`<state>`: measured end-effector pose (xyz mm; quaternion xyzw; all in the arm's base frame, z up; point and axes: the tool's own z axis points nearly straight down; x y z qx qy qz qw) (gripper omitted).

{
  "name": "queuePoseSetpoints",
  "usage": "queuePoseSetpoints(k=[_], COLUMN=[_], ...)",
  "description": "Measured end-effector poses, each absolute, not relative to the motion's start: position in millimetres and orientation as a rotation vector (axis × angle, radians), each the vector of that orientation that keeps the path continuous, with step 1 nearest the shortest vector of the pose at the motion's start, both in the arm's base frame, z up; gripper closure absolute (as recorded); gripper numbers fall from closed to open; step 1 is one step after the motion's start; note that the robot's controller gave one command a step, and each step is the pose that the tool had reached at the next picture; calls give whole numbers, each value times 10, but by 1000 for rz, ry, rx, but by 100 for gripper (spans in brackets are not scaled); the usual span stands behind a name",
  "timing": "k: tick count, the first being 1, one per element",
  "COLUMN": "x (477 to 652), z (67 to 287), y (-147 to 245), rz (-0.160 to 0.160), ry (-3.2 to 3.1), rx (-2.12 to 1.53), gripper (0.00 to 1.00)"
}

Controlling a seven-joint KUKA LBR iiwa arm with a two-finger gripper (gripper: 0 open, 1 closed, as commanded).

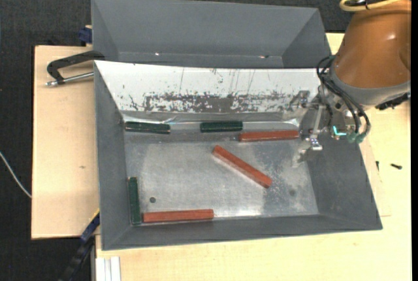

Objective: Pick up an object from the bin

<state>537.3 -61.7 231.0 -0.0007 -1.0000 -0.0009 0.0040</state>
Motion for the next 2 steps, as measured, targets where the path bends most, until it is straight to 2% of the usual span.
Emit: queuePoseSetpoints(k=[2], x=[5397], z=[2318], y=[-602], rz=[1], ry=[-3147], rx=[-12], gripper=[0])
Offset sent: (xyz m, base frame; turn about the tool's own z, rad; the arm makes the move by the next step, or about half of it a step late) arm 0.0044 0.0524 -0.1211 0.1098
